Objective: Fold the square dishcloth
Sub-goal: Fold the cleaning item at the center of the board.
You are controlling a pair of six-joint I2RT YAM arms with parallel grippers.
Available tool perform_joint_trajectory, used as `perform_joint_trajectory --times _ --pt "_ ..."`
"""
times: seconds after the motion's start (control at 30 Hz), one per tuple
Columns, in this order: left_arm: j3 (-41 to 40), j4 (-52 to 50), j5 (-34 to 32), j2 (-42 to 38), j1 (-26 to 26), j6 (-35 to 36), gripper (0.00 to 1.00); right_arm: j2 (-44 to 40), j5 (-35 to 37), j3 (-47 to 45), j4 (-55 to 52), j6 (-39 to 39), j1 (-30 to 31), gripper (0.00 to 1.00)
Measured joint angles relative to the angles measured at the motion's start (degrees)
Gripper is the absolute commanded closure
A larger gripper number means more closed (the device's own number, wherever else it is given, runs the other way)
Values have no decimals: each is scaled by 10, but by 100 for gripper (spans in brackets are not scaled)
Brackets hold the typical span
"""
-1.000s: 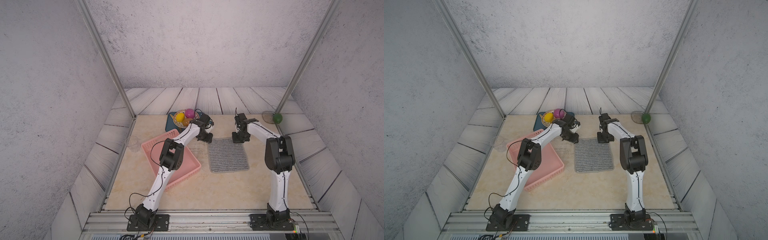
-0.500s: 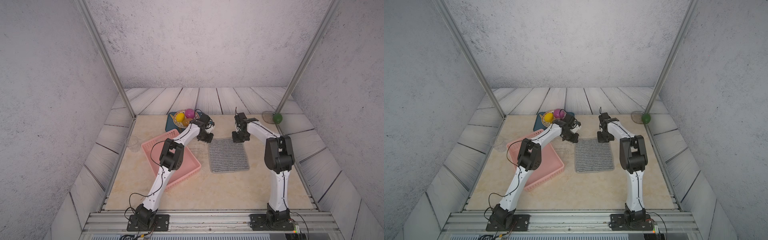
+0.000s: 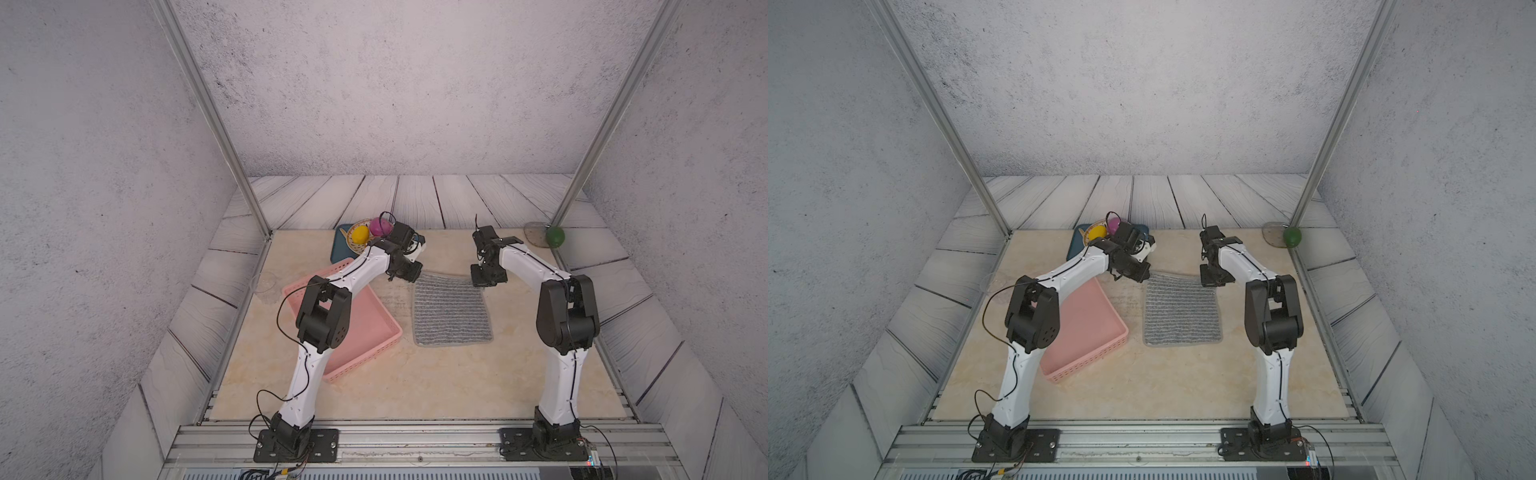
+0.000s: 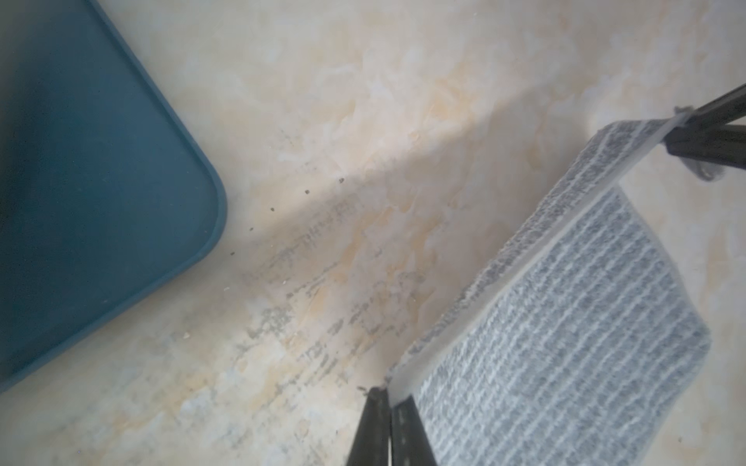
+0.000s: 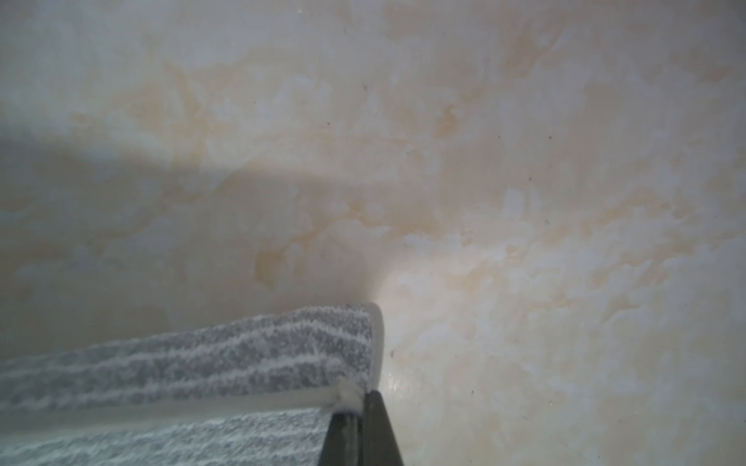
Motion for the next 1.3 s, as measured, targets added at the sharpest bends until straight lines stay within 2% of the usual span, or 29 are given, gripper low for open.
perform_joint_trajectory --times 0.6,0.83,1.3 --pt "-208 114 -58 -113 -55 1 100 -82 -17 -135 12 31 17 100" --pt "-252 139 -76 -168 -59 -2 100 -124 -14 -167 12 41 46 100" --pt "-346 164 -89 -213 -74 -14 100 -195 -35 -268 14 68 79 100"
